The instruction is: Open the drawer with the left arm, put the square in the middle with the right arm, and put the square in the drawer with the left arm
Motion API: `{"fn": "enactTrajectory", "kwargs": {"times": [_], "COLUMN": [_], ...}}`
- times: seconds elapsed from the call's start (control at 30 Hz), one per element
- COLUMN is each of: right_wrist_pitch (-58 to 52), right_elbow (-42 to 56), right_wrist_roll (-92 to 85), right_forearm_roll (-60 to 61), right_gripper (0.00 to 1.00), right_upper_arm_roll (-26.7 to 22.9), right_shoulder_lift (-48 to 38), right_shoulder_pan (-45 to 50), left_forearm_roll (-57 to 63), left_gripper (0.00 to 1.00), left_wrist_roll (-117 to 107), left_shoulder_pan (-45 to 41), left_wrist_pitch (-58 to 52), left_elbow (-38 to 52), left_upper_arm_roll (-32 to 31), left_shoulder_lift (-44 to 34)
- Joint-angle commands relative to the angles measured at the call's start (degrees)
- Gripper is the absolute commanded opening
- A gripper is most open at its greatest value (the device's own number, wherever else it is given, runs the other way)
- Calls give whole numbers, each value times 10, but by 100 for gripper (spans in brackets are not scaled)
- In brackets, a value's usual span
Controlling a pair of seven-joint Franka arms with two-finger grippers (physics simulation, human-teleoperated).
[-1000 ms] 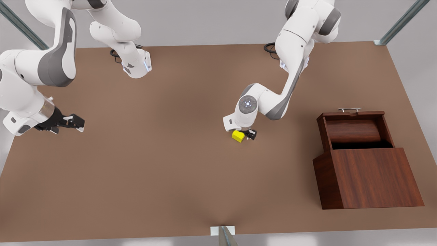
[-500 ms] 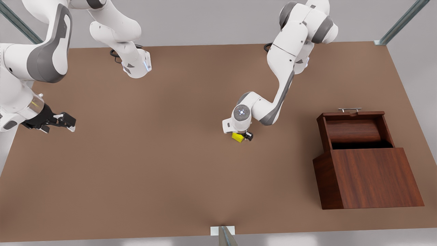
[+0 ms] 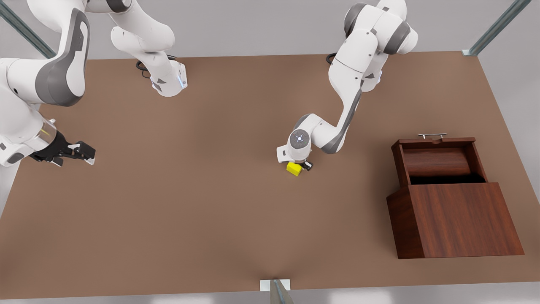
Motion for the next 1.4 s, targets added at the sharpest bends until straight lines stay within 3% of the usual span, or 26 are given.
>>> {"fn": "enactTrajectory", "kwargs": {"times": [0.0, 0.2, 0.4, 0.53, 0.8, 1.03, 1.1, 1.27, 1.37], "right_wrist_pitch": [0, 3, 1, 2, 4, 4, 1, 4, 4], "right_elbow": [0, 0, 5, 4, 4, 4, 5, 6, 6], "right_wrist_roll": [0, 0, 0, 0, 0, 0, 0, 0, 0], "right_forearm_roll": [0, 0, 2, 2, 2, 2, 2, 2, 2], "right_gripper": [100, 100, 100, 100, 100, 100, 100, 100, 100], "right_upper_arm_roll": [0, 0, -1, -1, -2, -2, -2, -2, -2], "right_shoulder_lift": [0, 3, 3, 3, 3, 3, 3, 4, 7], "right_shoulder_pan": [1, 1, 1, 0, 0, 0, 0, 0, 0], "left_forearm_roll": [0, -1, -30, -48, -49, -47, -46, -46, -47], "left_gripper": [65, 65, 66, 67, 67, 71, 100, 100, 100], "left_wrist_roll": [0, 0, 15, 204, 614, 757, 763, 753, 580], "left_shoulder_pan": [0, 1, 9, 9, 13, 123, 128, 129, 112], "left_wrist_pitch": [0, -16, -197, -300, -307, -306, -307, -331, -361], "left_elbow": [0, 9, 81, 81, 57, 54, 54, 62, 94], "left_upper_arm_roll": [0, 0, 24, 135, 397, 402, 404, 405, 397], "left_shoulder_lift": [0, -11, -120, -179, -162, -122, -115, -117, -138]}}
